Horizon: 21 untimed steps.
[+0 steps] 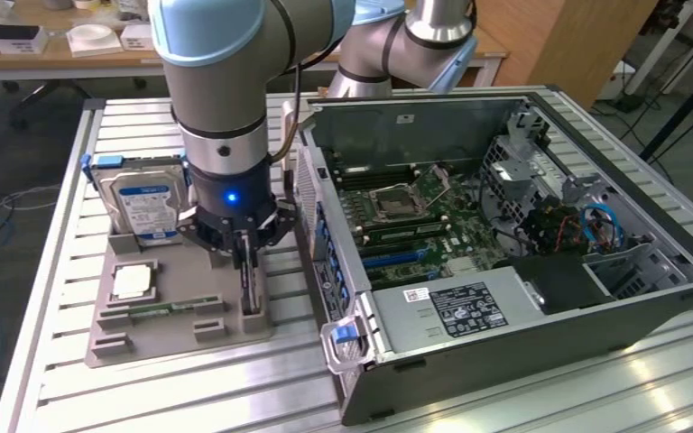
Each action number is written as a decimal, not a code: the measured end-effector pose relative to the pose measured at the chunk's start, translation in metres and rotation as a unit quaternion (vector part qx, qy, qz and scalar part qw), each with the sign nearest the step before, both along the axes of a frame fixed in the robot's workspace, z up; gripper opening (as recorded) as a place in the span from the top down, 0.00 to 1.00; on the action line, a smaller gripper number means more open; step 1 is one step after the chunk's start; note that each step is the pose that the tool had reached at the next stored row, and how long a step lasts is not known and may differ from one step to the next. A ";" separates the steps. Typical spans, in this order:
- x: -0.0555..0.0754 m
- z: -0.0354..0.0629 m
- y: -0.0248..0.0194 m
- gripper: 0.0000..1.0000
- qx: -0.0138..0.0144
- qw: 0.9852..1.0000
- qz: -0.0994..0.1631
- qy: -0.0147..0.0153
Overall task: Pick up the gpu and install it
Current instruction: 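Pick up the gpu and move the gpu toward the slot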
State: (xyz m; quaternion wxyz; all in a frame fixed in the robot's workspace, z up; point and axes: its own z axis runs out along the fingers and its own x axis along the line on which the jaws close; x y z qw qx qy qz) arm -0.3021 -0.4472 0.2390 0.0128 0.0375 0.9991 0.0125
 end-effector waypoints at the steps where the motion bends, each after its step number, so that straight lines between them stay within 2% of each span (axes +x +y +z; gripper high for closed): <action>1: 0.000 0.0013 0.0000 0.74 0.000 1.000 0.000 0.000; 21: 0.000 0.0378 0.0000 0.74 0.000 1.000 0.000 0.000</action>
